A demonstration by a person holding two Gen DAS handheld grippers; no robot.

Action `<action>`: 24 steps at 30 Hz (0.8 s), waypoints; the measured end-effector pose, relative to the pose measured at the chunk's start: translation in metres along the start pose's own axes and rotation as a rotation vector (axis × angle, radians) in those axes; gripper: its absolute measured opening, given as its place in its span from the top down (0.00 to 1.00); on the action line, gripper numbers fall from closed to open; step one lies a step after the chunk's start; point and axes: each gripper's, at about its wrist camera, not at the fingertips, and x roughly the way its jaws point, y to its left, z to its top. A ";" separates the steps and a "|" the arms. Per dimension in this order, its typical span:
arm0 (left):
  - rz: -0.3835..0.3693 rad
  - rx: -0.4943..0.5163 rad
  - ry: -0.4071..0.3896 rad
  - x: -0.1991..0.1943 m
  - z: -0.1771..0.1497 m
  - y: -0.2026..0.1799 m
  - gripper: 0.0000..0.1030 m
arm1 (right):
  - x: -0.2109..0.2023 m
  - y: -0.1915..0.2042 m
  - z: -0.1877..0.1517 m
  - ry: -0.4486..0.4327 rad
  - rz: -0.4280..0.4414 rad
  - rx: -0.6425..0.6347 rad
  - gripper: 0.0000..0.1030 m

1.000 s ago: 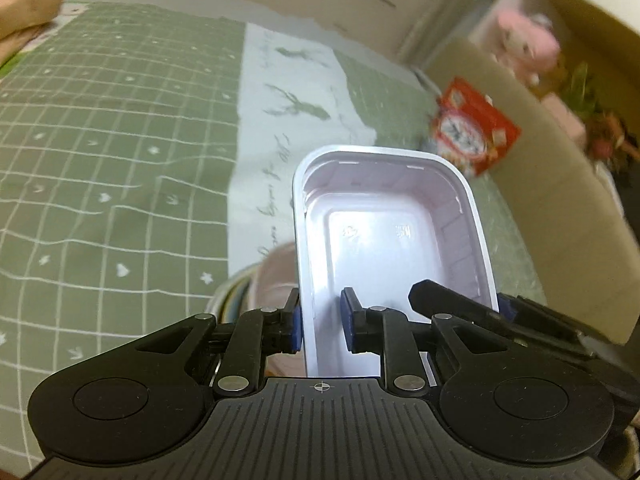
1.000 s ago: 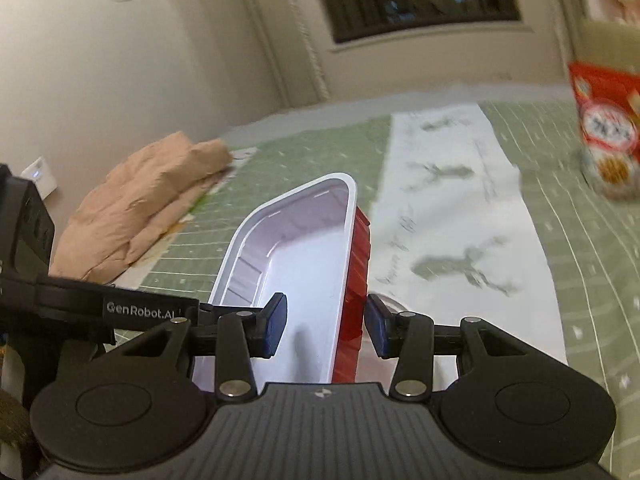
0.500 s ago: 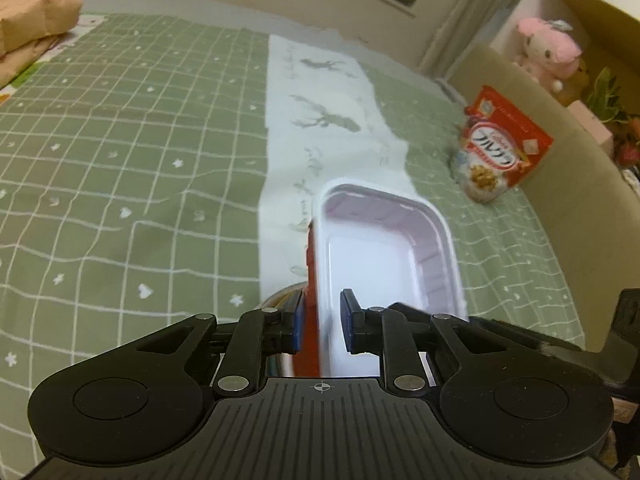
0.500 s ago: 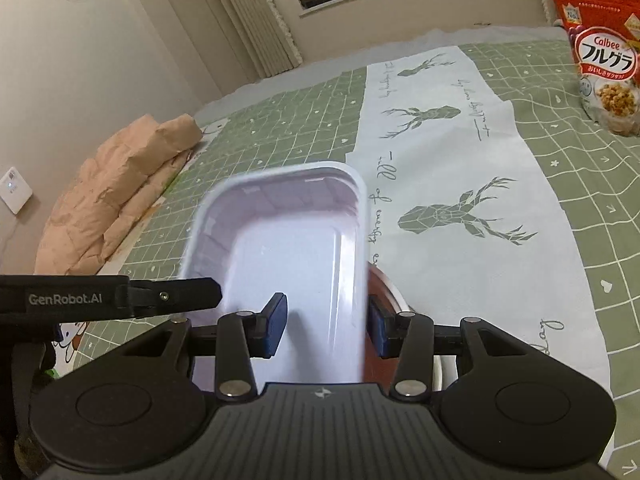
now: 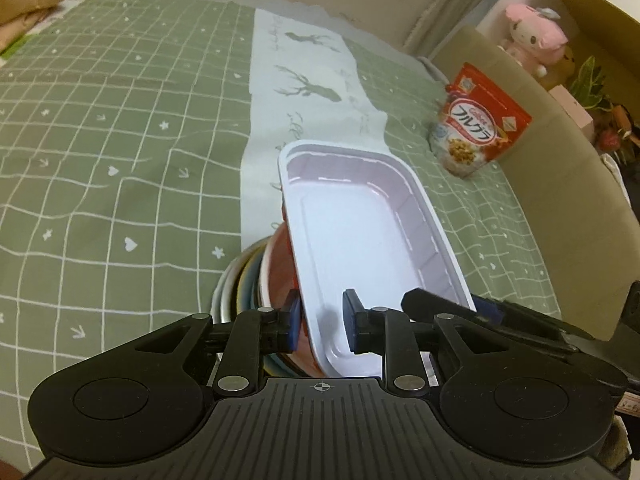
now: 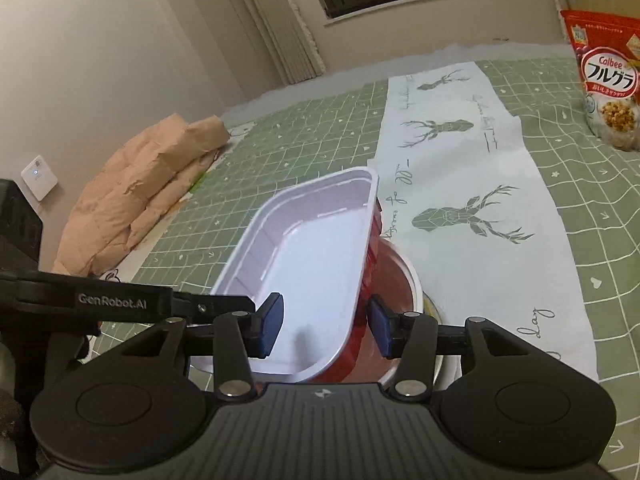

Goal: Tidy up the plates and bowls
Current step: 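Lower the tray onto the white bowl atop the stack with both grippers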

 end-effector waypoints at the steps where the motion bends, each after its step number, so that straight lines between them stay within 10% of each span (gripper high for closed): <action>1: -0.005 -0.009 0.005 0.001 -0.001 0.002 0.76 | 0.000 -0.001 0.000 0.004 0.002 0.003 0.54; 7: -0.023 -0.039 0.032 0.009 -0.009 0.011 0.77 | 0.009 -0.007 -0.006 0.029 -0.025 0.016 0.54; 17: -0.037 -0.100 -0.159 -0.024 0.004 0.027 0.77 | -0.009 -0.034 0.004 -0.060 -0.093 0.081 0.48; 24: -0.060 -0.202 -0.073 0.002 0.001 0.051 0.77 | 0.013 -0.052 -0.004 0.047 -0.020 0.191 0.48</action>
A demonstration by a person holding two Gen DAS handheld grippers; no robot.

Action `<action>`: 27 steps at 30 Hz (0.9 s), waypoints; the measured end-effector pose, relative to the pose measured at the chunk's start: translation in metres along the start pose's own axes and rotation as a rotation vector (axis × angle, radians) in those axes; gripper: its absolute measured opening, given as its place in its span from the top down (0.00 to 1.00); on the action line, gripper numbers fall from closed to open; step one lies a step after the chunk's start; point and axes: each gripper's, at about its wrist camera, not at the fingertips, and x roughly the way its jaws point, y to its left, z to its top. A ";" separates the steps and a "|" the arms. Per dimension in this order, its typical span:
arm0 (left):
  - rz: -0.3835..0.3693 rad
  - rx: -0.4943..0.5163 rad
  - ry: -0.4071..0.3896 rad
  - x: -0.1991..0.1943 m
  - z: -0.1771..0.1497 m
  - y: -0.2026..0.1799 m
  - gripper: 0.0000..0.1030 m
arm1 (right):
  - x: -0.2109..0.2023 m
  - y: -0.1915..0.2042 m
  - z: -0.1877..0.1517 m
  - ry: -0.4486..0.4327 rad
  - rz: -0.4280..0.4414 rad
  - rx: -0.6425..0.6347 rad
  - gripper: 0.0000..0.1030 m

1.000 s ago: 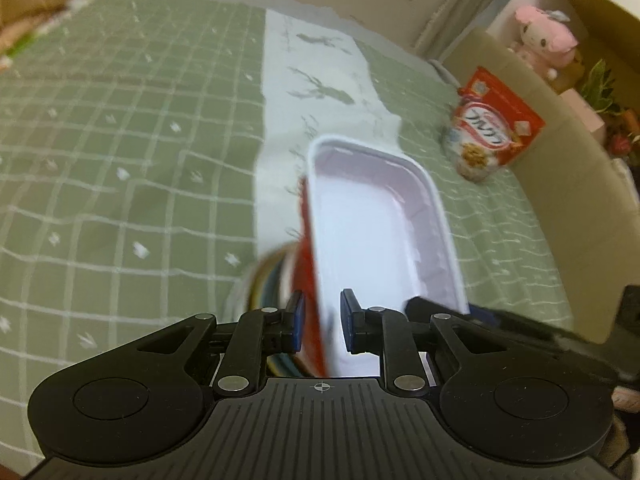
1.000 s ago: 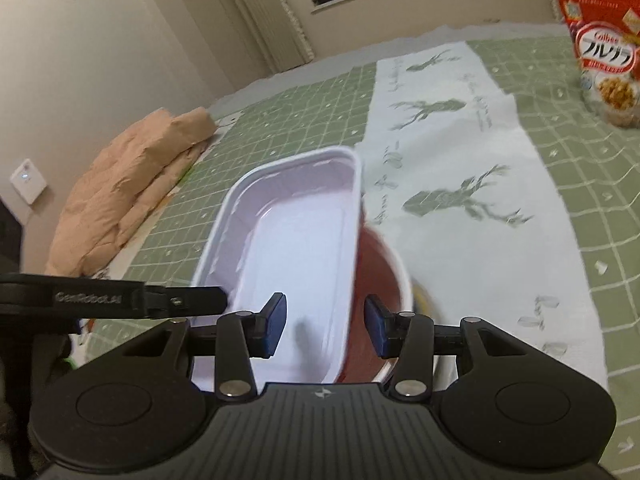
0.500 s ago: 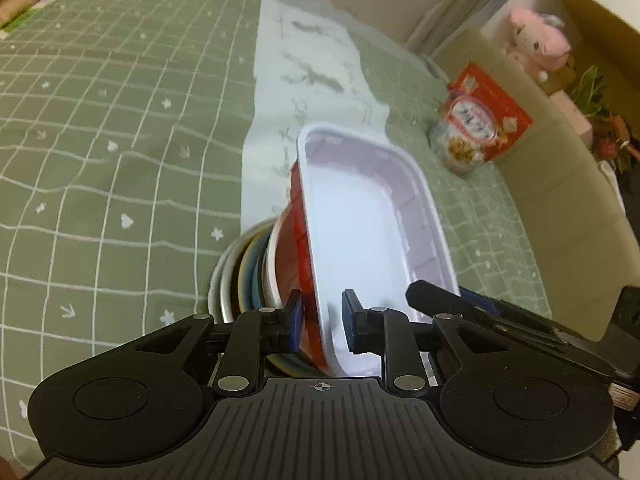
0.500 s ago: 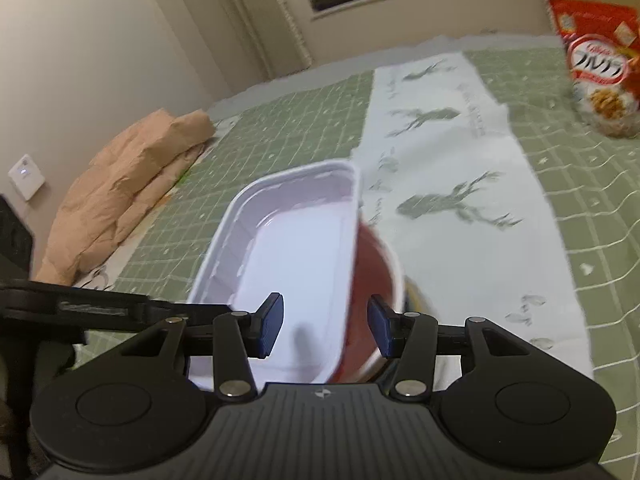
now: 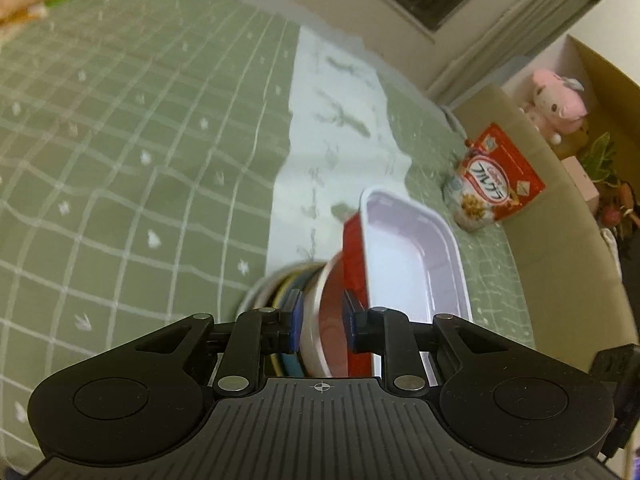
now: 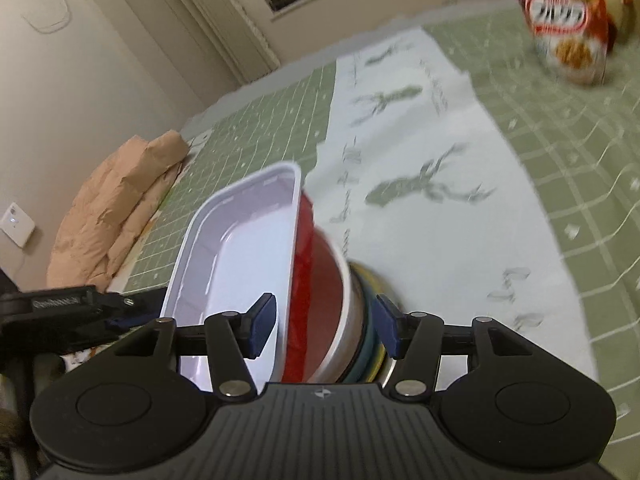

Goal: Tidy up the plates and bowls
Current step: 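Lower the tray onto the white bowl atop the stack with both grippers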

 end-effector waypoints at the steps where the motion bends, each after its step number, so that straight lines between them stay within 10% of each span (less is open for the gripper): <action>1: -0.021 -0.017 0.017 0.003 0.000 0.004 0.77 | 0.002 -0.001 -0.001 0.012 0.016 0.011 0.48; 27: -0.092 0.055 0.010 -0.005 -0.004 -0.021 0.76 | -0.008 0.037 -0.005 -0.066 0.063 -0.099 0.45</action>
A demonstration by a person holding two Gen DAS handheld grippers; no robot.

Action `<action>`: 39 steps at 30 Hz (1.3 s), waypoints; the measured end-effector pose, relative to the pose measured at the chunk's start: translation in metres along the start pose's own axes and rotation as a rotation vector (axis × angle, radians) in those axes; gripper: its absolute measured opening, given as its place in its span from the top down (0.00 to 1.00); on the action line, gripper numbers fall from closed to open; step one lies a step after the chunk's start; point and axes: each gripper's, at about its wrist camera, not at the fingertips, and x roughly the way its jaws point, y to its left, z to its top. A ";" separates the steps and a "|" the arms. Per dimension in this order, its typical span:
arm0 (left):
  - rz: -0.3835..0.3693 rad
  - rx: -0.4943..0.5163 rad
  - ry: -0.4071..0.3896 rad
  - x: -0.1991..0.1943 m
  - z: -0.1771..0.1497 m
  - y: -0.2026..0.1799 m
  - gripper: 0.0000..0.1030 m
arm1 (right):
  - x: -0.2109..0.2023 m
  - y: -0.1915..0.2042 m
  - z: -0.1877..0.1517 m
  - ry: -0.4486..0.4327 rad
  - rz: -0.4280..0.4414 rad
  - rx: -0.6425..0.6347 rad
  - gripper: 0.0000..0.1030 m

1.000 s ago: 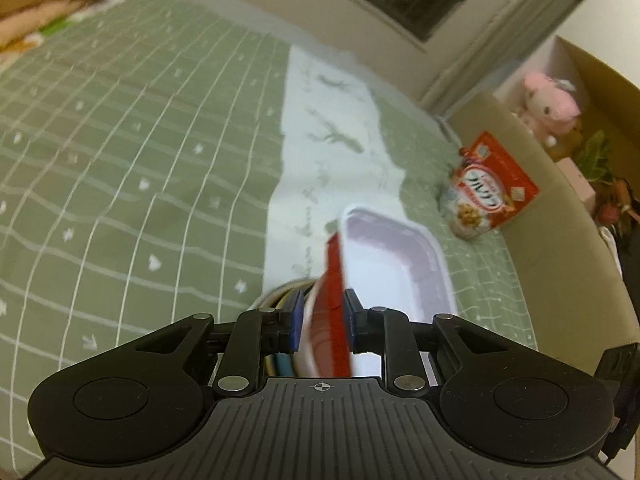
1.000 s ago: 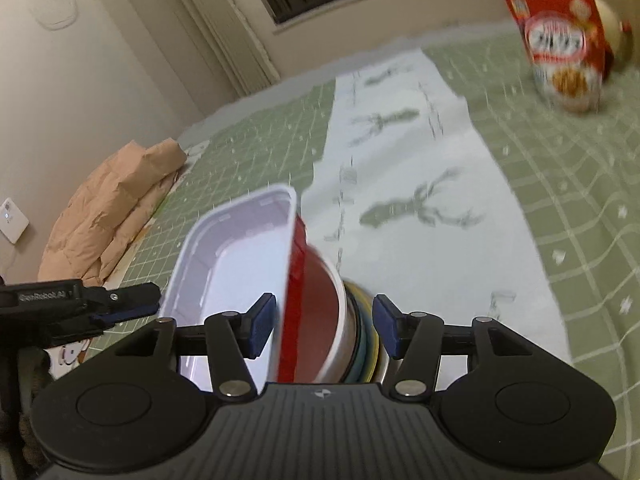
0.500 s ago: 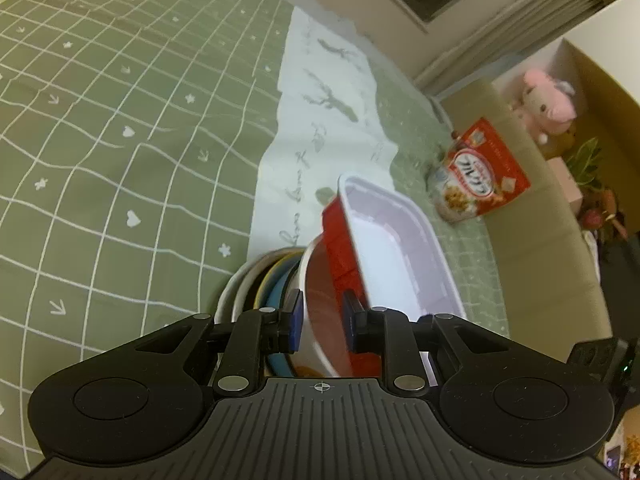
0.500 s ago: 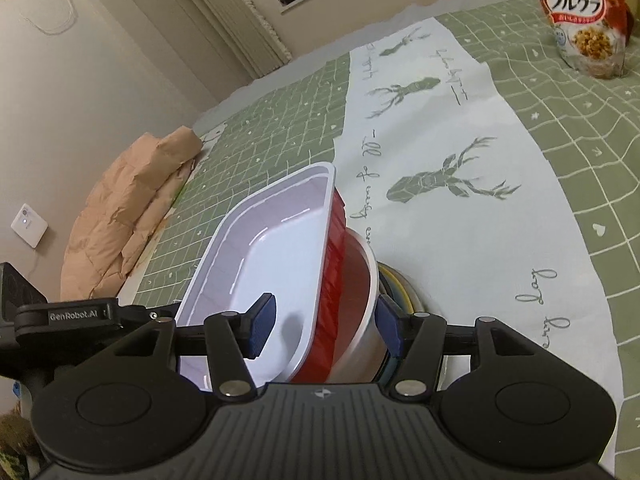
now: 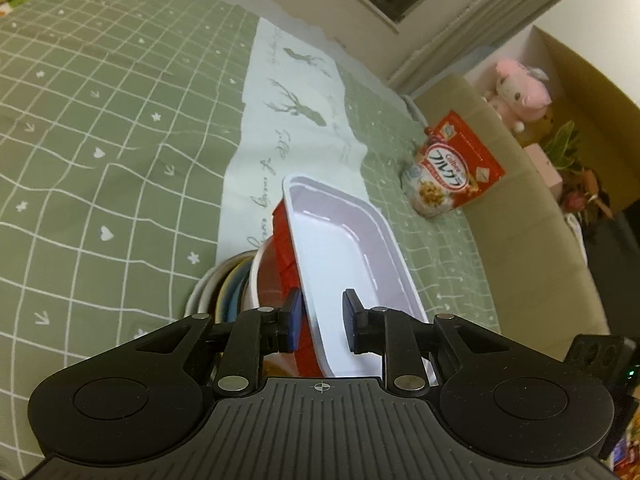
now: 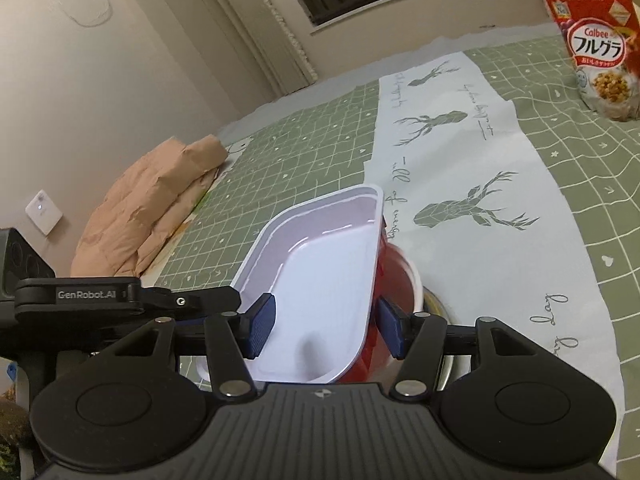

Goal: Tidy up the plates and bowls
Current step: 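Lower the tray onto the white bowl atop the stack with both grippers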

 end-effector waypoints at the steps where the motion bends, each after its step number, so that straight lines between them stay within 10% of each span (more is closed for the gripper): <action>1: 0.001 0.000 -0.002 -0.002 -0.001 0.000 0.76 | -0.001 0.002 -0.001 0.002 0.002 -0.004 0.45; 39: 0.012 0.009 -0.033 -0.016 -0.013 -0.010 0.76 | -0.016 0.006 -0.015 -0.037 -0.028 -0.040 0.45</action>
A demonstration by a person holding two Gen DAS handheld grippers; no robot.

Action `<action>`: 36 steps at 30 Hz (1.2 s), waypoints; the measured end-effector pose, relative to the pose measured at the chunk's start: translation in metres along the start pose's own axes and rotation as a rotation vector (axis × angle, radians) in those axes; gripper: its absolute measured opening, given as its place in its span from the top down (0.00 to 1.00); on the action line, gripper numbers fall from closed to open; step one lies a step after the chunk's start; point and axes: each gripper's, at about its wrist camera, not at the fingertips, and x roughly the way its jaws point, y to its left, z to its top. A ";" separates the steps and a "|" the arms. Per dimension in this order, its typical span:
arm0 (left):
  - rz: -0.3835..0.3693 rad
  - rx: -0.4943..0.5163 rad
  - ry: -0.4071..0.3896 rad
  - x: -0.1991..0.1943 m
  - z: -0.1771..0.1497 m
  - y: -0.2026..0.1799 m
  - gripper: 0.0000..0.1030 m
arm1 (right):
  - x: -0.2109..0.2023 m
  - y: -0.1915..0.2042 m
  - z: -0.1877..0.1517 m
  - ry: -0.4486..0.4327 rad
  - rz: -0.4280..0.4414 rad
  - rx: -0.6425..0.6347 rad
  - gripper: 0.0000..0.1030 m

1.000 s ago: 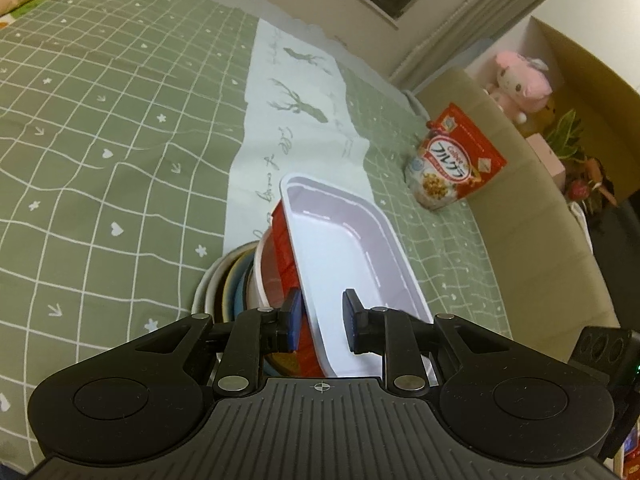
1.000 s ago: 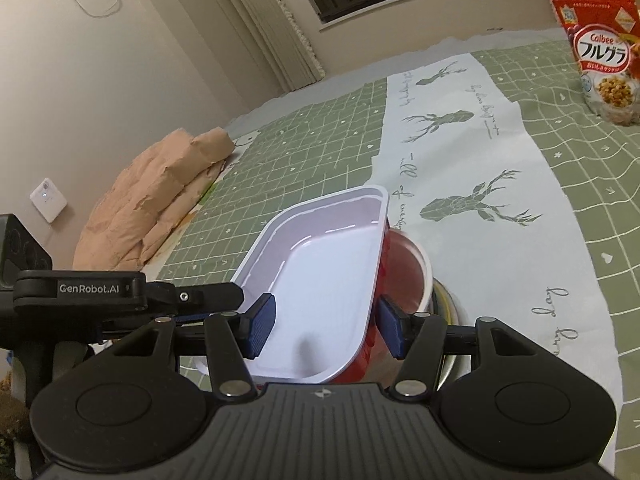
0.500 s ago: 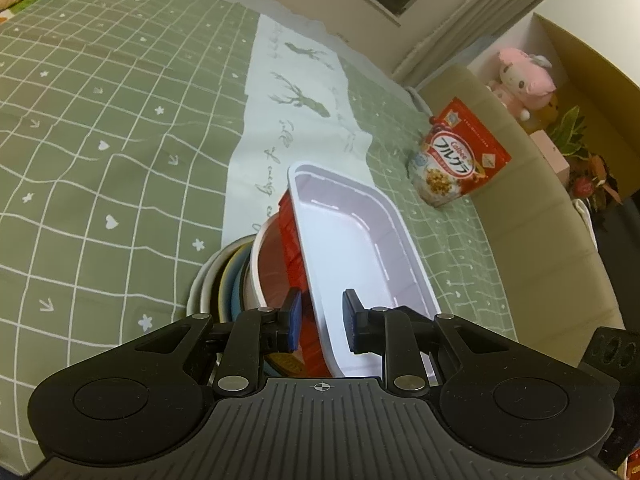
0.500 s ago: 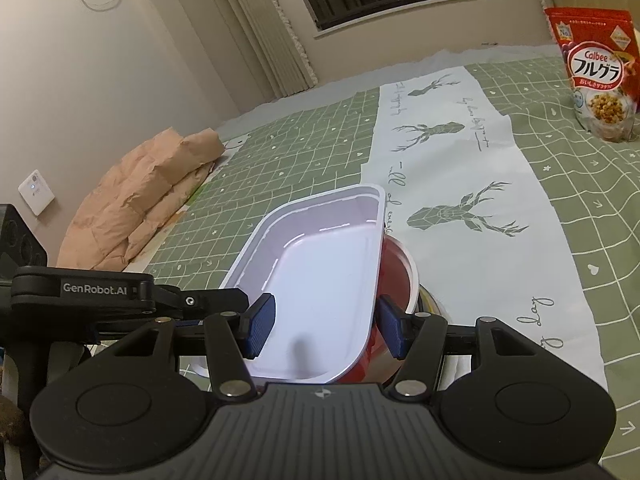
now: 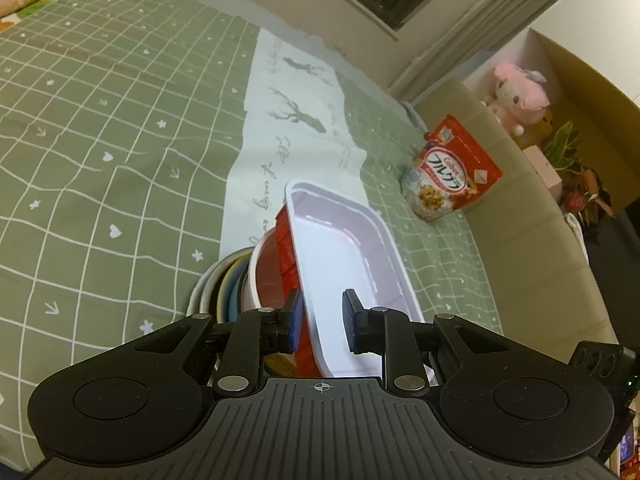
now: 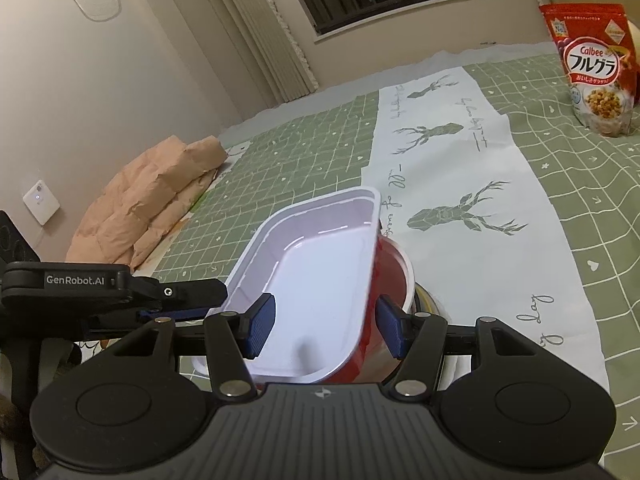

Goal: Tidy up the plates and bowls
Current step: 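Lower the tray onto the white bowl atop the stack with both grippers, then open both grippers and withdraw from the tray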

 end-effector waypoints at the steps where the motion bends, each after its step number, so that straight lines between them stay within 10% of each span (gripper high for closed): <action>1: -0.001 0.003 0.002 0.000 0.000 -0.001 0.76 | -0.001 0.001 0.000 -0.001 0.003 -0.002 0.45; 25: 0.019 0.043 -0.133 -0.029 -0.014 -0.011 0.76 | -0.033 0.002 -0.006 -0.115 -0.062 -0.005 0.45; 32: 0.154 0.318 -0.356 -0.057 -0.076 -0.049 0.77 | -0.067 0.022 -0.031 -0.212 -0.129 -0.092 0.37; 36: 0.163 0.381 -0.417 -0.063 -0.133 -0.058 0.80 | -0.084 0.029 -0.069 -0.258 -0.185 -0.139 0.17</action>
